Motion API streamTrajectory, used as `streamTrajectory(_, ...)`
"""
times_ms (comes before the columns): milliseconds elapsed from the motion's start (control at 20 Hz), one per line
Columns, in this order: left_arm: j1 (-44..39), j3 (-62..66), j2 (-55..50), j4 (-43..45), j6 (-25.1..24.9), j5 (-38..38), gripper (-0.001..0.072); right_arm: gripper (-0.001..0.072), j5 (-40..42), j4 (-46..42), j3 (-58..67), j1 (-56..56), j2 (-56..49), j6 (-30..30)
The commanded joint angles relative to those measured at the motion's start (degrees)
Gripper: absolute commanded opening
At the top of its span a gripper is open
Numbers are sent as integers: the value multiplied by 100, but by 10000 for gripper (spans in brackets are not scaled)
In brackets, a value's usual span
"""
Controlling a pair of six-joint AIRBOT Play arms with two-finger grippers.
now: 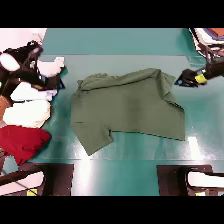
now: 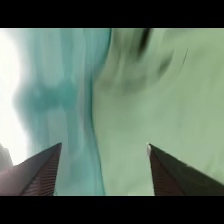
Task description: Fold the shirts.
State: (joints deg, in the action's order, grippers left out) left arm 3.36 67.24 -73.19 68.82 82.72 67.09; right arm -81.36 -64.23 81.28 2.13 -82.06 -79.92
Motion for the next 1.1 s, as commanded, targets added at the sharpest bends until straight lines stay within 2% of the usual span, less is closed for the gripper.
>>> streamTrajectory(0, 79, -1462, 632, -72, -24, 181, 619, 366, -94, 17, -1196, 367, 855, 11)
streamTrajectory(100, 79, -2098, 684, -269, -81, 79, 619, 366, -7, 17, -1650, 531, 1255, 11)
streamTrajectory(300, 76, -2767, 684, -1377, -590, -407, 618, 365, 175, 17, -2310, 813, 1965, 11)
streamTrajectory(600, -634, -2955, 667, -1401, -595, -975, 617, 365, 116, 13, -2769, 1342, 2500, 9)
streamTrajectory(650, -682, -2955, 667, -1399, -479, -1003, 488, 365, 96, -26, -2855, 1475, 2581, 9)
streamTrajectory(700, -682, -2949, 667, -1427, -470, -994, 235, 364, 59, -52, -2973, 1633, 2656, 11)
streamTrajectory(750, -678, -2892, 667, -1421, -470, -966, 34, 365, 15, -52, -3156, 1845, 2728, 13)
streamTrajectory(850, -678, -2695, 708, -1423, -472, -826, 23, 369, -20, -66, -3644, 2363, 2841, 125)
streamTrajectory(900, -678, -2566, 728, -1423, -476, -763, 24, 418, -66, -105, -3901, 2653, 2865, 236)
streamTrajectory(950, -678, -2463, 732, -1423, -476, -728, 23, 512, -98, -181, -4164, 2959, 2841, 297)
streamTrajectory(1050, -678, -2345, 730, -1440, -476, -754, 23, 510, -131, -181, -4627, 3438, 2651, 413)
